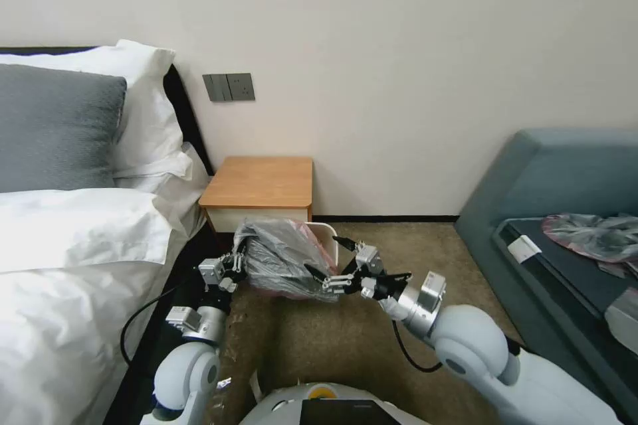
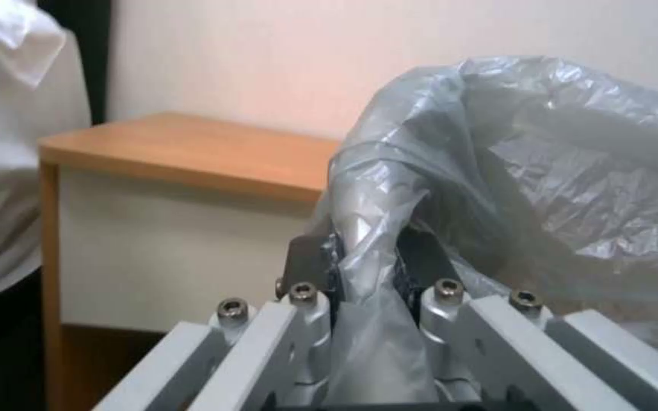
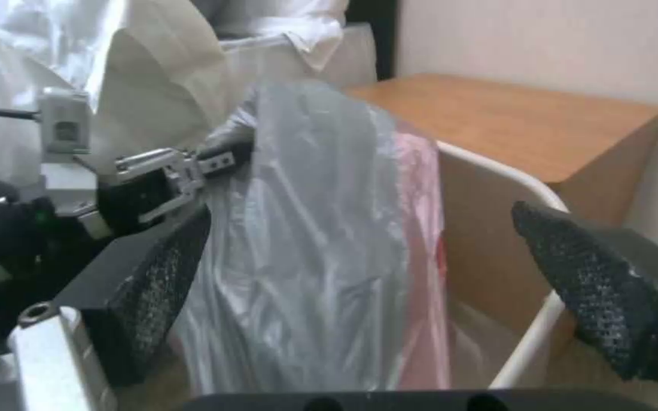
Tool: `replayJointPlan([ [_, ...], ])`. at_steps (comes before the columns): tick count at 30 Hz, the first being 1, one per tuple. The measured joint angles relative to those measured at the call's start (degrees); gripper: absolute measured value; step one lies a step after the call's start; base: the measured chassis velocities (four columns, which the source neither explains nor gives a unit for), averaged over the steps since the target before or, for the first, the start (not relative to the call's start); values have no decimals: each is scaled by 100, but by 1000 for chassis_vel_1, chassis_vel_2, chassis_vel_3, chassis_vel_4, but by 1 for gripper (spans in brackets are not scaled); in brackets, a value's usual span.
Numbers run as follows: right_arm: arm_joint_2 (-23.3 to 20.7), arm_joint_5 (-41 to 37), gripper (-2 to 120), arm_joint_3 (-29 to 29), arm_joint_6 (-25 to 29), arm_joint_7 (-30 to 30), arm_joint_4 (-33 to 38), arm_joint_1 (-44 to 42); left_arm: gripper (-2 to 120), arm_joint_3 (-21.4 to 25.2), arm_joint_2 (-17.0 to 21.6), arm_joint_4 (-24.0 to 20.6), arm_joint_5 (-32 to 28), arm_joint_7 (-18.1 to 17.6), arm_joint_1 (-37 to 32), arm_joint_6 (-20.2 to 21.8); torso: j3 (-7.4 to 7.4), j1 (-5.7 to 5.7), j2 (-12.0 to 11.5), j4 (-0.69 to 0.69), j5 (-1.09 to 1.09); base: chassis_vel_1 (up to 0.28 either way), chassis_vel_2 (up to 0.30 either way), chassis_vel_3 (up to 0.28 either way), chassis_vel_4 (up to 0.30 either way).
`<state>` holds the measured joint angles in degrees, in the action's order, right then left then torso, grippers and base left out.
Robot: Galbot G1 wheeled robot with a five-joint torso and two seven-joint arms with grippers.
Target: Pick up the garbage bag from the table and place it over the trash can.
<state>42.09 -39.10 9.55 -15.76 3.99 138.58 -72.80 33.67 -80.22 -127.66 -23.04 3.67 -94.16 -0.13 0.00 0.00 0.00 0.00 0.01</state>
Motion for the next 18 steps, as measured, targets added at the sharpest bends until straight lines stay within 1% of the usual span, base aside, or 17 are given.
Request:
replayJointPlan([
  [4,-162,-518,99,-111,-223,-206,-37,351,8,9,-12,38,-4,227,20,-157,0,0,0,-1,-1,0,0,0,0],
  [6,-232,-767,99,-204,-302,-298,-65,523,8,11,-18,47,-11,300,32,-205,0,0,0,-1,-1,0,0,0,0],
  [7,-232,-767,99,-204,-302,-298,-65,523,8,11,-18,47,-11,300,32,-205,0,0,0,-1,-1,0,0,0,0],
  [9,-309,-1158,99,-477,-458,-473,-142,899,8,14,-31,61,-17,377,35,-265,0,0,0,-1,-1,0,0,0,0],
  [11,-318,-1247,99,-594,-507,-533,-177,1036,8,19,-33,65,-18,397,31,-288,0,0,0,0,-1,0,0,0,0],
  [13,-310,-1505,98,-842,-636,-697,-236,1300,8,49,-34,71,-22,452,17,-356,0,0,0,0,-1,0,0,0,0],
  [16,-300,-1656,97,-928,-729,-797,-258,1409,8,79,-29,79,-37,510,8,-423,0,0,0,0,-1,0,0,0,0],
  [18,-300,-1812,92,-969,-774,-879,-282,1460,8,96,-27,103,-80,599,7,-510,0,0,0,0,-1,0,0,0,0],
])
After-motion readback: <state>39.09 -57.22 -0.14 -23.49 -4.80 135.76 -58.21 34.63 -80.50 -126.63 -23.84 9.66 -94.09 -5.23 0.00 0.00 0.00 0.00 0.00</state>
